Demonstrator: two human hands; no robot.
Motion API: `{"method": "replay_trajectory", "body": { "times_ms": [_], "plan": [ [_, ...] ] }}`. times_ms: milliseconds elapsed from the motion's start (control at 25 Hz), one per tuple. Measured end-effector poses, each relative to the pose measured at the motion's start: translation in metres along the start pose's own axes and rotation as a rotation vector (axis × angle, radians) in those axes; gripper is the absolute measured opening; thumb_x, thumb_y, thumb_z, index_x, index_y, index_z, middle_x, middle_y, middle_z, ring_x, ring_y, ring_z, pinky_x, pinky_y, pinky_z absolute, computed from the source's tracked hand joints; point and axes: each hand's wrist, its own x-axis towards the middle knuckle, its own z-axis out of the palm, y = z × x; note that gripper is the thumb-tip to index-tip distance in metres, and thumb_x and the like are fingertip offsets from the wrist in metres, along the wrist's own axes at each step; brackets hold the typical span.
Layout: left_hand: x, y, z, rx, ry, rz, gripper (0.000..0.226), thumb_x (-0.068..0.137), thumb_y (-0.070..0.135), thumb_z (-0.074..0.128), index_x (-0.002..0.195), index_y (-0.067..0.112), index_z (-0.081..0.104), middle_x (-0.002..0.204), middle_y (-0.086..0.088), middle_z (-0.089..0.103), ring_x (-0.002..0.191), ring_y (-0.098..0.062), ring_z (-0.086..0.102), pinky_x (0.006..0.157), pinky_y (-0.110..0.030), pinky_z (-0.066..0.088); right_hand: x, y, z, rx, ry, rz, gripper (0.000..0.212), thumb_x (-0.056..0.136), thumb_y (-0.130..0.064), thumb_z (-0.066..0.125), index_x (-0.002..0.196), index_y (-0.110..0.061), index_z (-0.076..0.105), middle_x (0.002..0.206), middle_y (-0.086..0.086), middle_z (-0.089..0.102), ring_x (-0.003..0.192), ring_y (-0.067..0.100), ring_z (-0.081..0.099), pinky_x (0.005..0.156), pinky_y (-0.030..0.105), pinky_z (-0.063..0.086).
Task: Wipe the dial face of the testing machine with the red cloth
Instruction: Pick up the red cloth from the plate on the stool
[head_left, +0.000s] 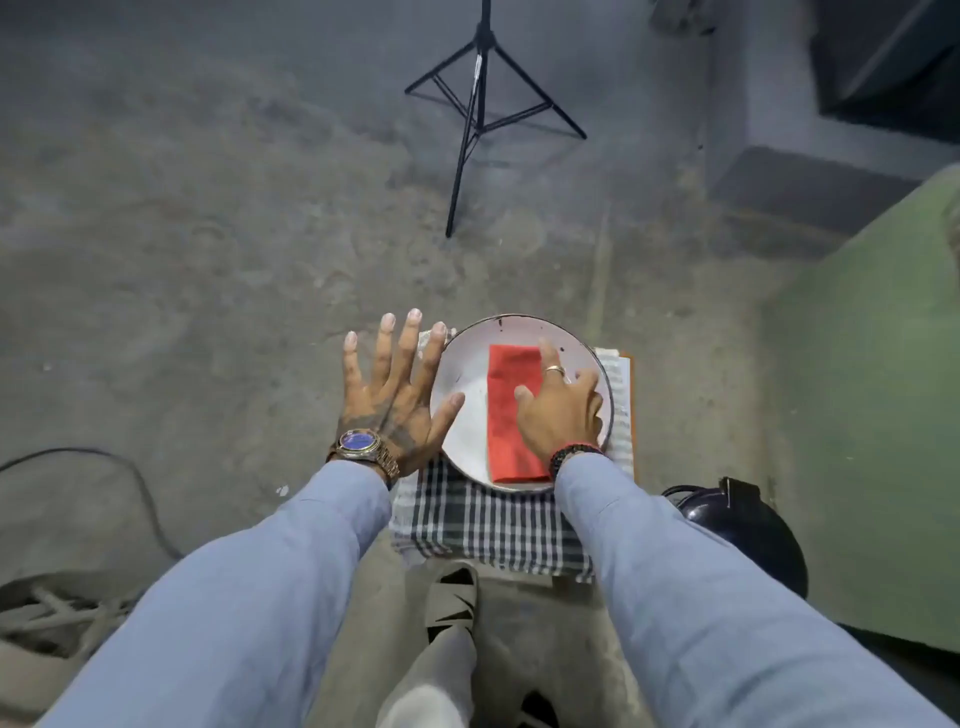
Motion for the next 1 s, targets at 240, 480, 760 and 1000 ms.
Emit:
{"method": "replay_trajectory", "body": {
  "times_ms": [240, 480, 760, 1000],
  "plan": [
    [0.028, -0.017, 0.032, -0.017, 0.006, -0.020, 0.086, 0.103, 0.066, 0.026, 0.175, 0.020, 0.019, 0.184, -0.012, 0.016, 0.170, -0.040, 0.014, 0.132, -0.075, 0.004, 0.052, -0.002, 0.027, 0.232, -0.081, 0.469, 0.105, 0.067, -0.036, 0.106, 0.147, -0.008, 0.043, 0.137, 0.021, 0.070, 0.128, 0.044, 0.068, 0.111, 0.055, 0.053],
    [0.046, -0.016, 0.023, -0.029, 0.068, -0.057, 0.085, 0.105, 0.062, 0.033, 0.176, 0.018, 0.015, 0.184, -0.012, 0.015, 0.170, -0.039, 0.012, 0.133, -0.073, 0.001, 0.046, 0.012, 0.015, 0.874, -0.279, 0.376, 0.029, 0.062, -0.007, 0.072, 0.090, -0.004, 0.074, 0.080, 0.011, 0.077, 0.073, 0.032, 0.072, 0.066, 0.035, 0.062],
    [0.055, 0.004, -0.036, 0.045, 0.185, -0.059, 0.083, 0.105, 0.058, 0.033, 0.175, 0.017, 0.017, 0.182, -0.012, 0.019, 0.169, -0.039, 0.015, 0.133, -0.073, 0.002, 0.006, 0.030, -0.045, 1.750, -0.664, 0.023, 0.067, 0.089, -0.022, 0.051, 0.154, -0.009, 0.059, 0.165, 0.033, 0.052, 0.141, 0.055, 0.061, 0.126, 0.072, 0.036],
    [0.062, 0.065, -0.156, 0.113, 0.363, 0.061, 0.082, 0.106, 0.058, 0.035, 0.174, 0.014, 0.021, 0.181, -0.016, 0.023, 0.168, -0.042, 0.018, 0.131, -0.075, 0.005, -0.048, 0.009, -0.141, 1.939, -0.688, -0.288, 0.092, 0.092, -0.060, 0.068, 0.165, -0.013, 0.038, 0.175, 0.035, 0.031, 0.157, 0.059, 0.035, 0.128, 0.074, 0.028]
  ]
}}
